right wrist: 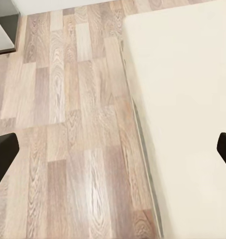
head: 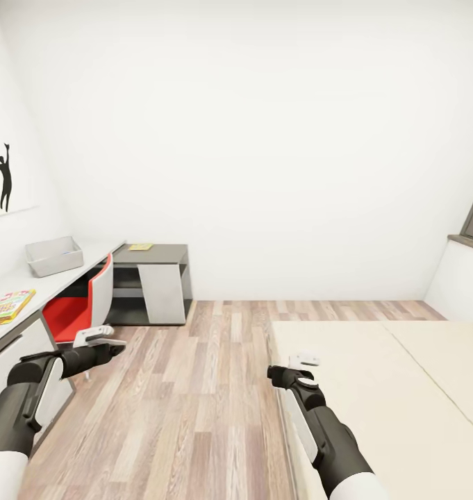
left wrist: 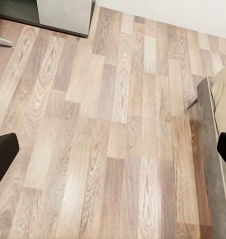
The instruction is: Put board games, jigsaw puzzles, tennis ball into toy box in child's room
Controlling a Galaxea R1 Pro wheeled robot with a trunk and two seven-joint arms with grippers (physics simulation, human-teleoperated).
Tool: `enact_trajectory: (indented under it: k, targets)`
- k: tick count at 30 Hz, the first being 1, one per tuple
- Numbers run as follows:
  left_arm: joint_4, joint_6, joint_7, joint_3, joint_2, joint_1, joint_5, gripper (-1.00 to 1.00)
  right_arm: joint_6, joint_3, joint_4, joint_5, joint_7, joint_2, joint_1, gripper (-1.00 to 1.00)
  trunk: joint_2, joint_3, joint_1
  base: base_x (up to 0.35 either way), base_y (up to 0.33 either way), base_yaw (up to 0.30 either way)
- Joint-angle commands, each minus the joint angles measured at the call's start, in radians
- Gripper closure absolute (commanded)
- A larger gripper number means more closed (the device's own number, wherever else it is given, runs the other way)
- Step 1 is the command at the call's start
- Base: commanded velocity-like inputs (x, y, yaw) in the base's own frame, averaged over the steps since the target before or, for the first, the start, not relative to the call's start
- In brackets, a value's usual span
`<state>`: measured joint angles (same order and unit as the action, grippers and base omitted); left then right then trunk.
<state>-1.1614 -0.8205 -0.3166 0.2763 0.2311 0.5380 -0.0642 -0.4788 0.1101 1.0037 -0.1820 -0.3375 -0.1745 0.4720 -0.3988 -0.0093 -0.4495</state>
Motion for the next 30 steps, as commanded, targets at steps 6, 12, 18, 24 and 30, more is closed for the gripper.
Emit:
enact_trajectory:
  k: [6, 12, 18, 24, 30]
  targets:
    - [0.000, -0.006, -0.001, 0.001, 0.000, 0.000, -0.006, -1.00, -0.003, 0.002, 0.001, -0.010, -0.008, 0.000, 0.001, -1.00, -0.001, -0.001, -0.001, 0.000, 0.177, 0.000]
    - [0.000, -0.006, 0.000, 0.001, 0.000, 0.000, -0.006, -1.00, -0.003, 0.002, 0.000, -0.010, -0.008, 0.000, 0.001, -1.00, -0.001, -0.001, -0.001, 0.000, 0.177, 0.000]
    - [0.000, -0.006, 0.000, 0.001, 0.000, 0.000, -0.006, -1.00, -0.003, 0.002, 0.000, -0.009, -0.008, 0.000, 0.001, -1.00, -0.001, -0.001, -0.001, 0.000, 0.178, 0.000]
    - [0.000, -0.006, 0.000, 0.001, 0.000, 0.000, -0.006, -1.00, -0.003, 0.002, 0.000, -0.010, -0.008, 0.000, 0.001, -1.00, -0.001, -0.001, -0.001, 0.000, 0.213, 0.000]
    - [0.000, -0.006, -0.001, 0.001, 0.000, 0.000, -0.006, -1.00, -0.003, 0.002, 0.000, -0.010, -0.006, 0.000, 0.001, -1.00, -0.001, -0.001, -0.001, 0.000, 0.270, 0.000]
